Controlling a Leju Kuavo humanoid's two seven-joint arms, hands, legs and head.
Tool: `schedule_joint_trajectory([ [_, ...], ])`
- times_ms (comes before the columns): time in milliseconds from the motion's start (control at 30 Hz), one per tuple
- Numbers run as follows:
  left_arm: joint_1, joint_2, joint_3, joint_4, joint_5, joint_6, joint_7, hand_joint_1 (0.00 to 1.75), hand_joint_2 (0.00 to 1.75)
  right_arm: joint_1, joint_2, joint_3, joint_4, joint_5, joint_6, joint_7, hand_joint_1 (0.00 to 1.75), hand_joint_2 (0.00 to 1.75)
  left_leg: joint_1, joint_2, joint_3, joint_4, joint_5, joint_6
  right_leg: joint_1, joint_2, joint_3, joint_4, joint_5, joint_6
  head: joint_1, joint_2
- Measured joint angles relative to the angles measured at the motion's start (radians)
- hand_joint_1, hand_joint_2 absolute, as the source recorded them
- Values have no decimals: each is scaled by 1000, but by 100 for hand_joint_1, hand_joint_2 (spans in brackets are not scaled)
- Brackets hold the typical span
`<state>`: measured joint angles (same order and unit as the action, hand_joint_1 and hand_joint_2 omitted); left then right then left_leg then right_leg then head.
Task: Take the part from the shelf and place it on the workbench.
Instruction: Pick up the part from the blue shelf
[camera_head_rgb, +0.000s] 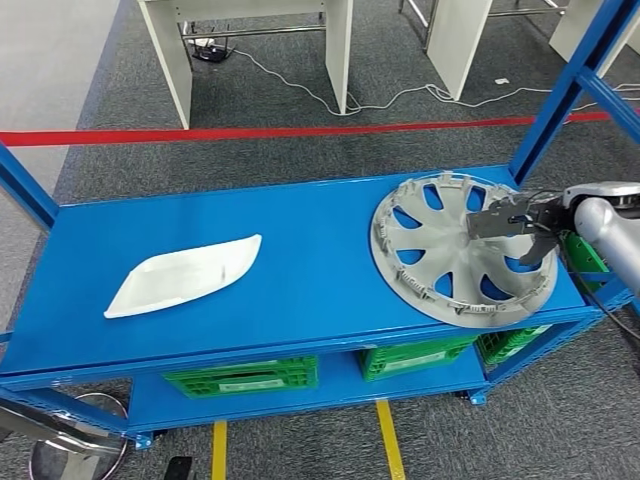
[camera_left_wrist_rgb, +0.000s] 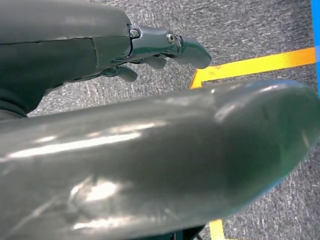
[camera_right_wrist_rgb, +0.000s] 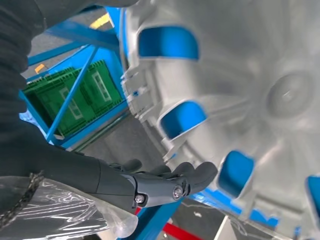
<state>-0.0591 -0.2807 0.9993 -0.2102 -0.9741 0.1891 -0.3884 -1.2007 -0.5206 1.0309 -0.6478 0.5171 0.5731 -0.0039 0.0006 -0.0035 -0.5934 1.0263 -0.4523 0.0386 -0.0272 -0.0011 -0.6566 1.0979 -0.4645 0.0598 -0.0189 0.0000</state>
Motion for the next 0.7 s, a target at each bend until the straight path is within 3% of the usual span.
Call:
schedule_joint_trajectory([
  [67, 0, 1, 2, 0, -1, 1, -1, 0, 0, -10, -4, 18, -6, -21, 9, 4, 0, 175, -3, -1, -6, 11, -6, -10, 0, 2, 34, -59, 7, -8, 1, 0],
  [200, 0, 1, 7, 0, -2, 3, -6, 0, 0, -20, -15, 73, -35, -80, 39, 24, 0, 175, -4, 0, -16, 34, -23, -25, 0, 4, 34, -58, 6, -36, -2, 0],
  [267, -1, 2, 7, 0, -3, 5, -9, 0, 0, -27, -18, 100, -54, -103, 43, 33, 0, 175, -1, 0, -54, 124, -75, -36, -2, 4, 35, -58, 6, -46, -6, 0],
  [333, -1, 2, 8, 0, -4, 8, -10, 0, 0, -24, -19, 127, -66, -116, 35, 40, 0, 175, 0, 0, -112, 252, -128, -39, 1, 4, 36, -58, 5, -50, -7, 0],
  [367, -1, 2, 8, 0, -4, 9, -10, 0, 0, -19, -20, 139, -69, -119, 29, 42, 0, 175, 0, 0, -130, 289, -134, -37, 3, 4, 36, -58, 4, -51, -8, 0],
  [400, -1, 1, 8, 0, -4, 10, -10, 0, 0, -12, -20, 150, -72, -121, 21, 46, 0, 175, -1, 0, -132, 290, -121, -33, 6, 4, 37, -58, 4, -51, -7, 0],
  [433, -1, 1, 8, 0, -5, 12, -10, 0, 0, -7, -19, 160, -74, -123, 14, 49, 0, 175, -3, 0, -118, 254, -91, -25, 9, 5, 39, -58, 4, -52, -7, 0],
  [500, -2, 2, 8, 0, -7, 14, -10, 0, 0, -1, -19, 176, -79, -124, 1, 49, 0, 175, -12, 0, -60, 124, -22, 0, 14, 5, 42, -59, 3, -52, -7, 0],
  [567, -4, 2, 8, 0, -9, 16, -11, 0, 0, 1, -17, 191, -80, -129, -17, 44, 0, 175, -21, 0, -22, 32, 5, 17, 16, 3, 40, -60, 4, -49, -6, 0],
  [700, -4, 0, 9, 0, -16, 17, -11, 0, 0, 20, 3, 224, -70, -144, -76, 25, 0, 175, -17, 1, -9, -7, 13, 15, 15, 0, 31, -60, 2, -32, -6, 0],
])
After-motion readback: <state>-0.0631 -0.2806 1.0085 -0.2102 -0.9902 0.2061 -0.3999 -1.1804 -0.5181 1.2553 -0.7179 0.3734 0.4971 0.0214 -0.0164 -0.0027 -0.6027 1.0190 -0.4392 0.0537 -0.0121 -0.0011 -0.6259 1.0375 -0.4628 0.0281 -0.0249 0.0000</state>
